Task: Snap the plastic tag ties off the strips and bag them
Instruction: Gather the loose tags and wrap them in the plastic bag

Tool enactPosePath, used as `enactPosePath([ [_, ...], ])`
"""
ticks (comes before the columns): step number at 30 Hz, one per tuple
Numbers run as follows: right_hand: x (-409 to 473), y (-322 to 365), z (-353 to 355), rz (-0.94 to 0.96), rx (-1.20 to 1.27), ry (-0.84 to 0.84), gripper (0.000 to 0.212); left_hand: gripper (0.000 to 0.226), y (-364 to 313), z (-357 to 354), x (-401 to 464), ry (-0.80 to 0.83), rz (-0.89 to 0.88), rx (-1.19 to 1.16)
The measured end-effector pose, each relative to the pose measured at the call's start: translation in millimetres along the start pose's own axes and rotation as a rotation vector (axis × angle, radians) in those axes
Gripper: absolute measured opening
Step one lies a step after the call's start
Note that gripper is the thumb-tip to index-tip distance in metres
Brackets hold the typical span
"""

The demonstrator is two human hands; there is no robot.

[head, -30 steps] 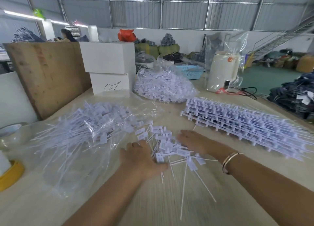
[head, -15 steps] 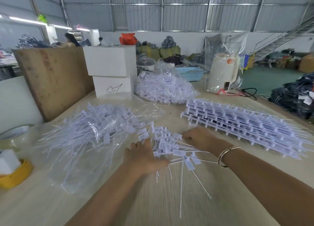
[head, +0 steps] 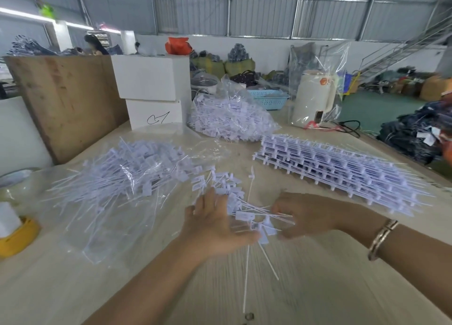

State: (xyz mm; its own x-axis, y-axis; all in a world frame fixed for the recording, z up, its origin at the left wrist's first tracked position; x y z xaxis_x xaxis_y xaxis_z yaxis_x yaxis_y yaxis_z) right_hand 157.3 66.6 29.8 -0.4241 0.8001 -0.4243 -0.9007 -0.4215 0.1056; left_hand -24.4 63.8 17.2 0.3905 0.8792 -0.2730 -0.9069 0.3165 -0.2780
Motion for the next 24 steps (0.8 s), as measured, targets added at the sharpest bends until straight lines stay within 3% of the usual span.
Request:
enactPosePath([
  [3, 13.2, 17.3, 15.5, 0.055, -0.065, -0.197, 0.019, 0.12, -15.1, -13.3, 0.5, 0.048, -0.031, 0.136],
  [7, 34.3, 10.3, 31.4, -0.052, -0.129, -0.359, 0.028, 0.095, 8.3, 15.6, 1.9, -0.108, 0.072, 0.131],
  [10, 40.1, -1.1, 25.5, -0.084, 0.058, -0.311, 0.032, 0.092, 22.0, 17.9, 1.3, -0.132, 0.129, 0.095],
  [16, 40.0, -3.7, 22.9, -0.183, 0.058, -0.253, 0.035, 0.133, 46.9, 9.9, 10.2, 0.04, 0.303, -0.043],
  [20, 46.2, 10.7, 25.6, -0.193, -0.074, -0.21, 0.021, 0.11, 39.6, 25.9, 15.3, -0.016, 0.3, 0.08],
  [24, 32.6, 11.4, 31.0, -0.198, -0.068, -0.209, 0.014, 0.083, 35.4, 28.5, 12.2, -0.064, 0.236, -0.051],
])
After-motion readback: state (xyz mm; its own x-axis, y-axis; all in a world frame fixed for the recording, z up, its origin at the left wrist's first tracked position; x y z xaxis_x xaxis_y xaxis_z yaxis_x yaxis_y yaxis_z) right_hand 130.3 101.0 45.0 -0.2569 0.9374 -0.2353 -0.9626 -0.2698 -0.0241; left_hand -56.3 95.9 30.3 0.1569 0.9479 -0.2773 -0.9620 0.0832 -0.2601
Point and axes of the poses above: each hand's wrist, its own x-axis towards the middle knuckle, its own z-axis out of the back of the hand, y = z × x, the point moved 8 cm from there along x, towards the middle knuckle, and after that the axes turned 13 degrees about y, right-handed, at the moved point
